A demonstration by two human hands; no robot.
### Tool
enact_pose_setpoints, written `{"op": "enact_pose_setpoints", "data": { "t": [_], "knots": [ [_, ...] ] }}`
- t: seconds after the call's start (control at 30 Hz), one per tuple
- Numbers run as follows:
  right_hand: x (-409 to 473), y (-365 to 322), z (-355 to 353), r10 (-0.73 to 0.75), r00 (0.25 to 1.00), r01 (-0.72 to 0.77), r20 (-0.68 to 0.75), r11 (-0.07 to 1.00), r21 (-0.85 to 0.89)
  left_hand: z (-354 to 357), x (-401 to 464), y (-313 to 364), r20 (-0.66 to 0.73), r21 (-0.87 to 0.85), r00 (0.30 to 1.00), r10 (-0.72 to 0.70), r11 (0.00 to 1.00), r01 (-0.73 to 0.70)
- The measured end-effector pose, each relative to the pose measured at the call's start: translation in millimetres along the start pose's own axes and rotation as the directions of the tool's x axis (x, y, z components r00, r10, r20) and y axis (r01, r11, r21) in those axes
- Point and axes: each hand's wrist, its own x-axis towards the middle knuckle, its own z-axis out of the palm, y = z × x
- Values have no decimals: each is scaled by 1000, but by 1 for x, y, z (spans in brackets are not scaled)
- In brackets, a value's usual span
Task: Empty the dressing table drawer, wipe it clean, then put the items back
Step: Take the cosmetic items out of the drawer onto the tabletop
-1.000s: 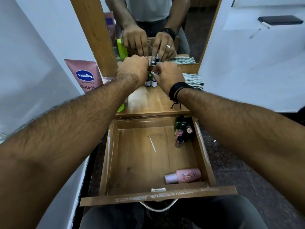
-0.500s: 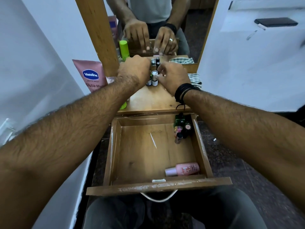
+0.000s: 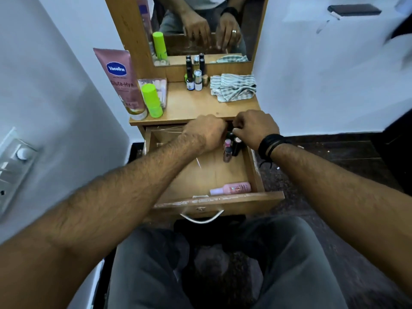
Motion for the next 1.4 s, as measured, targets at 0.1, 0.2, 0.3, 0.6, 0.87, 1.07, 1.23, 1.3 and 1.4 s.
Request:
{"op": "enact_pose_setpoints", "data": {
  "t": [0.1,0.2,0.3,0.6,0.87,1.07,1.23,1.3,1.4],
  "knots": [
    [-10,9,10,18,999,-17,29,999,-48,19,-10,13,83,-22,997,-1,1000,3],
    [-15,13,19,-3,999,6,46,997,-77,31,-15,20,143,-21,989,-31,999,35],
    [-19,13,26,9,998,-4,65,998,-68,42,-15,21,165,1,985,-56,998,56],
    [-19,13,33,13,999,-12,33,999,-47,55,-10,21,117,-40,992,-41,998,46],
    [-20,10,35,-7,1000,8,11,1000,-21,57,-8,25,91,-52,994,-68,996,72],
    [-25,10,27,7,999,-7,37,1000,13,55,-15,23,66,-90,997,-30,995,36],
    [-24,7,3,1,993,-3,118,1000,17,31,-30,10,46,-106,999,18,994,-13],
    [-20,1,-12,-12,990,8,138,1000,29,14,-33,0,14,-111,1000,28,994,-26],
    [-8,-15,-37,-50,994,43,101,996,77,-16,-26,-18,-96,-120,995,-4,993,-7]
  ]
}}
